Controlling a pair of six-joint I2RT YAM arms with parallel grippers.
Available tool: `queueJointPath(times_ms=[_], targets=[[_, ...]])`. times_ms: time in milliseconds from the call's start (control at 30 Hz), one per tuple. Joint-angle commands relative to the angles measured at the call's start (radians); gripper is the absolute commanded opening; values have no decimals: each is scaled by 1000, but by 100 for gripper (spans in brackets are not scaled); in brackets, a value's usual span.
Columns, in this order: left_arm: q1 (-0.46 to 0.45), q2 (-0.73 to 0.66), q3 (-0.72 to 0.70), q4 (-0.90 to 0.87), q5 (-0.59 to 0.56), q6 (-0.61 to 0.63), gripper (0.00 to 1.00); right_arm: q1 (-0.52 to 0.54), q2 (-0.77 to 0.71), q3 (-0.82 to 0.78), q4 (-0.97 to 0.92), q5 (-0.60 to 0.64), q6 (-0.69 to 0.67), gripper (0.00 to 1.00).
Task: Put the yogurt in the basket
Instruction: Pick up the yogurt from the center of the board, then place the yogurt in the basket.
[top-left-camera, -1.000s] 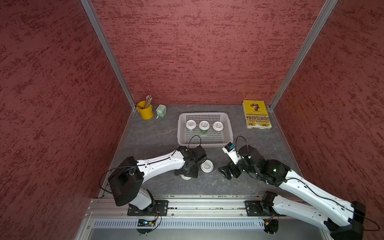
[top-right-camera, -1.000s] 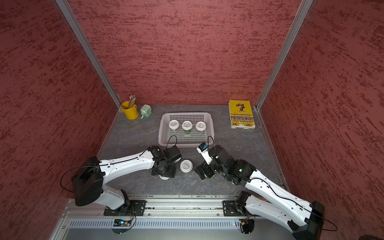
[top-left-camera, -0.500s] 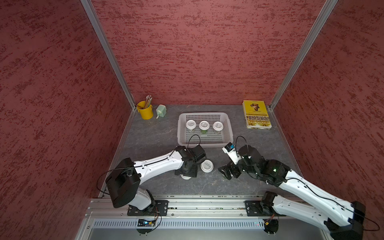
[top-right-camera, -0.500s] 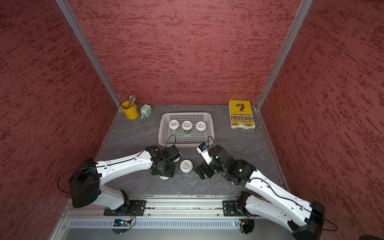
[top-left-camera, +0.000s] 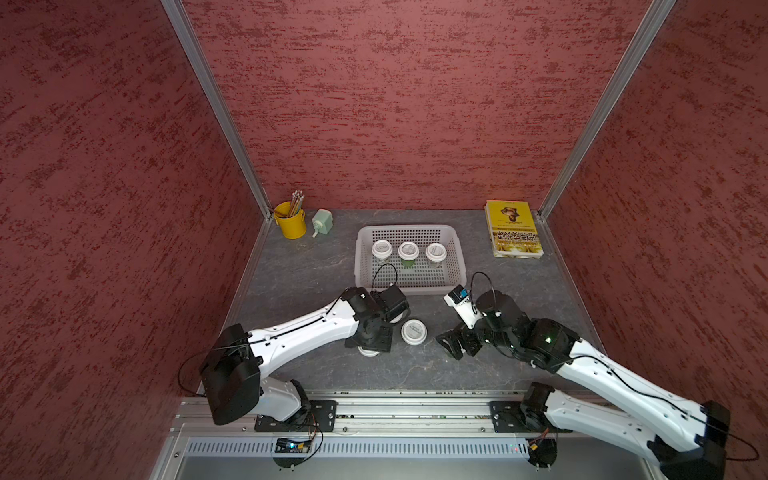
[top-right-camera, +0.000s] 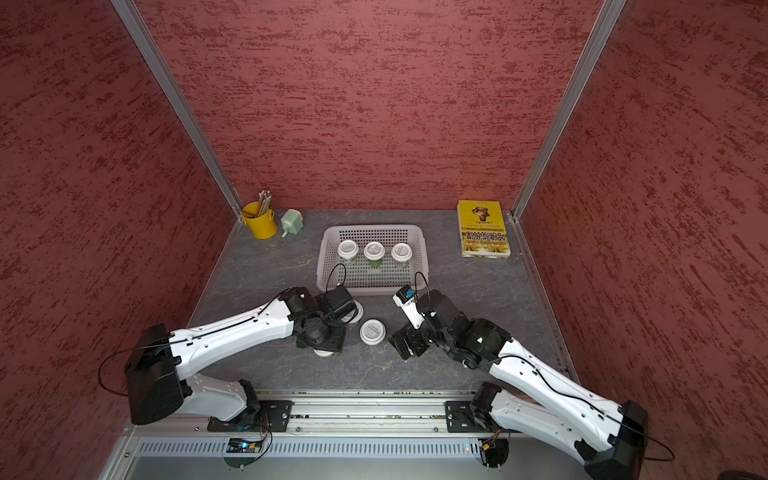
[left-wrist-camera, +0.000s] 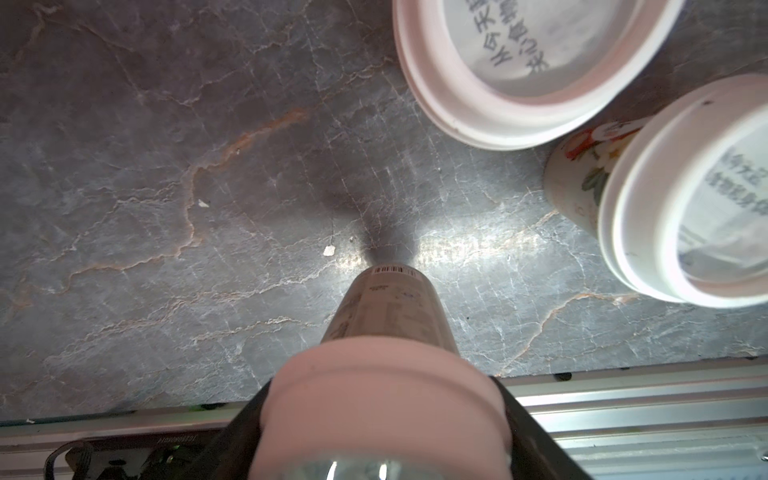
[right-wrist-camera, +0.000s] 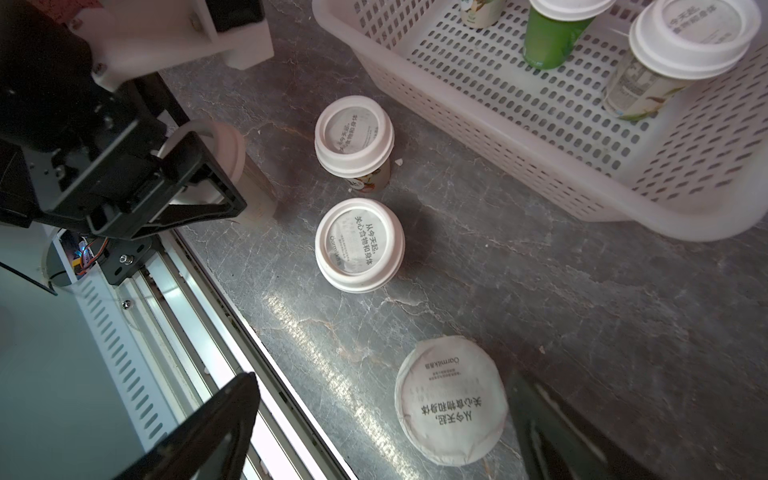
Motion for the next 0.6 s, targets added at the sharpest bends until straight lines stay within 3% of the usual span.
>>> queueJointPath(times_ms=[0, 267, 567], targets=[[-3, -30, 58, -75, -27, -5, 73, 12, -1, 5, 31, -8, 0, 99], [29, -26, 209, -187, -72, 52, 73, 11, -3, 7, 91, -35, 0, 98], [135, 46, 441, -268, -96, 190, 74, 12, -11, 16, 121, -34, -13, 98]])
